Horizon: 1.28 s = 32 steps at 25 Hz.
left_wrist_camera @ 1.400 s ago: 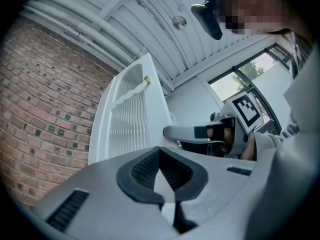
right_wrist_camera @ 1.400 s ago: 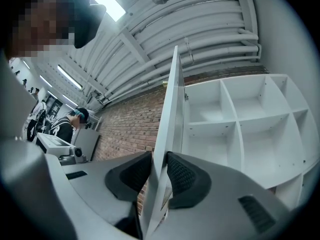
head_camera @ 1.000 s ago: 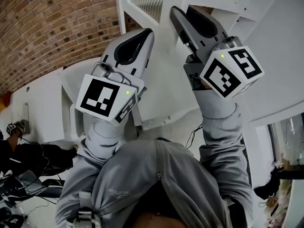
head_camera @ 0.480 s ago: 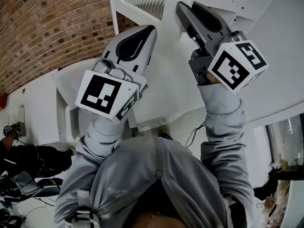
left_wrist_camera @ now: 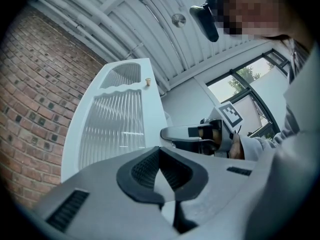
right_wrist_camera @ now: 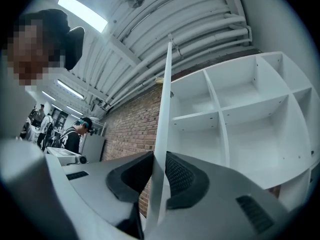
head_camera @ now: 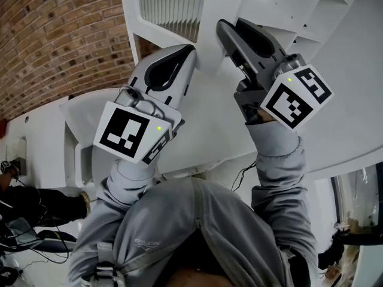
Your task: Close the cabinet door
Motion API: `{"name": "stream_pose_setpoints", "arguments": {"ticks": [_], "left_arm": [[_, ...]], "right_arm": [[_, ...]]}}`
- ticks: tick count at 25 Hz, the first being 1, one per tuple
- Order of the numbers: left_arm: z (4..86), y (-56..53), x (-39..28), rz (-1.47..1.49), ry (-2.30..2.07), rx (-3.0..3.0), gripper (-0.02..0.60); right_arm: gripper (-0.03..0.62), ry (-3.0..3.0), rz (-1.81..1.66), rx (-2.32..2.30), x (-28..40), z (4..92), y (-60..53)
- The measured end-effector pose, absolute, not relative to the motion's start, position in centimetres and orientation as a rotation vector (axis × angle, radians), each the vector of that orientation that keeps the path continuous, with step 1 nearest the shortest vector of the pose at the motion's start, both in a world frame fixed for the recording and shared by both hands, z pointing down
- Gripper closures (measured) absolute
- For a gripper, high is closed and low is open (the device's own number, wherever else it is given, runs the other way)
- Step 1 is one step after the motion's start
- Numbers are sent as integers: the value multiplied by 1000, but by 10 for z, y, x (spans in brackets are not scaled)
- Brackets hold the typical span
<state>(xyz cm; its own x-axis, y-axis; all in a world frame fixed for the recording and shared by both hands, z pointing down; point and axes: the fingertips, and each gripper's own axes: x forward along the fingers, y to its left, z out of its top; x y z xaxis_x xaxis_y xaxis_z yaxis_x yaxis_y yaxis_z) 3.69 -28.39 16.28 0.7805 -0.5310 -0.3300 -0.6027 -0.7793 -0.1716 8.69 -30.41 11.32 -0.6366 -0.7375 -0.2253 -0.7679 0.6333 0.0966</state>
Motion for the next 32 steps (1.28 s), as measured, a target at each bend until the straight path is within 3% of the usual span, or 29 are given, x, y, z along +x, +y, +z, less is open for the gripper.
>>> {"name": "stream_pose_setpoints", "arguments": {"ticks": [32], "left_arm": [[177,-394,109,260,1058,-2696,578]], "right_arm": [[494,2758,159,-950,157,109,-412]]}}
